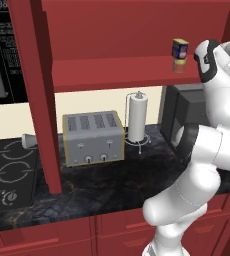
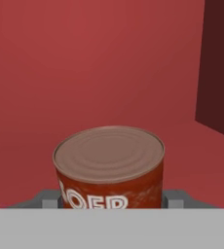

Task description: Stack two cans on top of the other two cans in the cabinet.

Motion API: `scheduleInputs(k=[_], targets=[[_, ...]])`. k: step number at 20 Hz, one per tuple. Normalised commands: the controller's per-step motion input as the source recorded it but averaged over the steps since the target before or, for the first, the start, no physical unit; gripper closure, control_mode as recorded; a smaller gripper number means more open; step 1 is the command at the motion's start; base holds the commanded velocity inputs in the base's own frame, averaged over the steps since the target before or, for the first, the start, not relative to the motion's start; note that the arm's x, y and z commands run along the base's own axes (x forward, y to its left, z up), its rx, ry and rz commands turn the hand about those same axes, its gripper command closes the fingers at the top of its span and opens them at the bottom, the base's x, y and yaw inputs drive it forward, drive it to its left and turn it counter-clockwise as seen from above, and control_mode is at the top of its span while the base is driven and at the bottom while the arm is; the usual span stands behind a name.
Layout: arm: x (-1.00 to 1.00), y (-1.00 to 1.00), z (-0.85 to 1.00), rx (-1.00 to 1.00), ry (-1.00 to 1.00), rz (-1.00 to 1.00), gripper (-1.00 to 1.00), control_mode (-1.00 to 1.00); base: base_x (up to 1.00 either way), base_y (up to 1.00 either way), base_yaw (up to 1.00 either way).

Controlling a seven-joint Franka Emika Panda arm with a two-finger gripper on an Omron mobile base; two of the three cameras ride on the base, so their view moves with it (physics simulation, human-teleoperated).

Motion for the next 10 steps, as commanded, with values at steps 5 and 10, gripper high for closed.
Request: scheduleInputs(k=[5,10], targets=[[-0.01,0.00,0.00,0.00,0.00,0.00,1.00,-1.00,0.00,0.00,0.00],[0.00,0.00,0.00,0.00,0.00,0.00,1.00,-1.00,0.00,0.00,0.00]])
